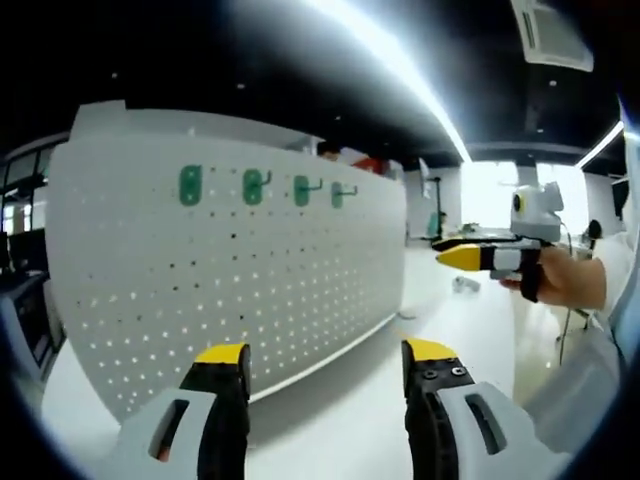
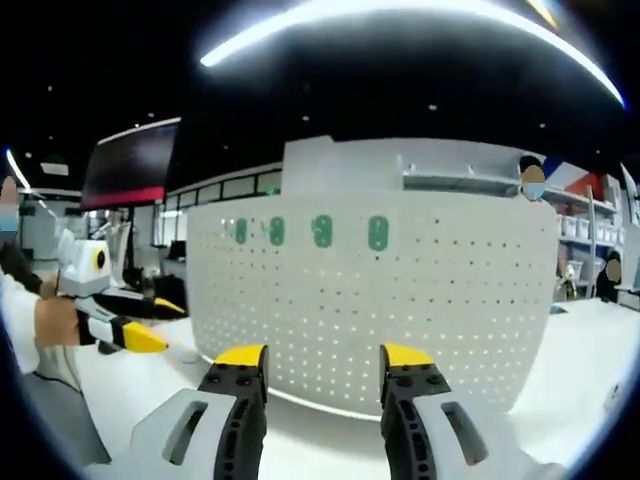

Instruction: Insert the hook assembly into the mounting plate slot until the hook locks in place.

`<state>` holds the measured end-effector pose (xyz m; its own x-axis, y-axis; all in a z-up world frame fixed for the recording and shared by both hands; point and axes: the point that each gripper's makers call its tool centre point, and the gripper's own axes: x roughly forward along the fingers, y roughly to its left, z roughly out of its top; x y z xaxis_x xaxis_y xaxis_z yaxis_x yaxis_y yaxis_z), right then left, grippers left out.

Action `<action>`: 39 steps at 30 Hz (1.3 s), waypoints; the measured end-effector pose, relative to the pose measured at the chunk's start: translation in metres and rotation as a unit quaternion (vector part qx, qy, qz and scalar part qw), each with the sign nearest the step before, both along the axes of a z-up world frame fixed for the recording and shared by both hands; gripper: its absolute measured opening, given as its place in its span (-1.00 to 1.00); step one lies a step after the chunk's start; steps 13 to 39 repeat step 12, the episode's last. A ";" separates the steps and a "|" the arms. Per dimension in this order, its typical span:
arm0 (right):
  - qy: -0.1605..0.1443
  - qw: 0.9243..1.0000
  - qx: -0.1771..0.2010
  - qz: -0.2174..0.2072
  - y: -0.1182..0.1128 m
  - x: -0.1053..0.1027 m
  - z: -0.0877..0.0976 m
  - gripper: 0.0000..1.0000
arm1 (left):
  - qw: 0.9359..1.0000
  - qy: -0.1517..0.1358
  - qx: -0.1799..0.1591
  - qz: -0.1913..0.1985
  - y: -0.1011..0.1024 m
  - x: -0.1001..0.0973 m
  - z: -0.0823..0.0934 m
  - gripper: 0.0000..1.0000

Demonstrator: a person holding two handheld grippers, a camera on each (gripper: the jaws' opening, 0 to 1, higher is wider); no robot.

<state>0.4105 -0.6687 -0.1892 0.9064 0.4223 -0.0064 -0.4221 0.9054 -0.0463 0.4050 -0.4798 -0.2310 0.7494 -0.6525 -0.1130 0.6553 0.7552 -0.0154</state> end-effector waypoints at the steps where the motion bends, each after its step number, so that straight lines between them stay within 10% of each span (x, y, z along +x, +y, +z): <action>1: 0.000 1.000 0.003 0.001 -0.001 0.001 -0.001 0.00 | 1.000 0.002 -0.004 0.000 0.001 -0.003 -0.001 0.35; 12: -0.024 0.999 0.036 0.028 0.012 -0.001 0.014 0.56 | 1.000 -0.017 -0.014 -0.015 -0.001 -0.011 0.008 0.70; 39: -0.024 0.999 0.036 0.028 0.012 -0.001 0.014 0.56 | 1.000 -0.017 -0.014 -0.015 -0.001 -0.011 0.008 0.70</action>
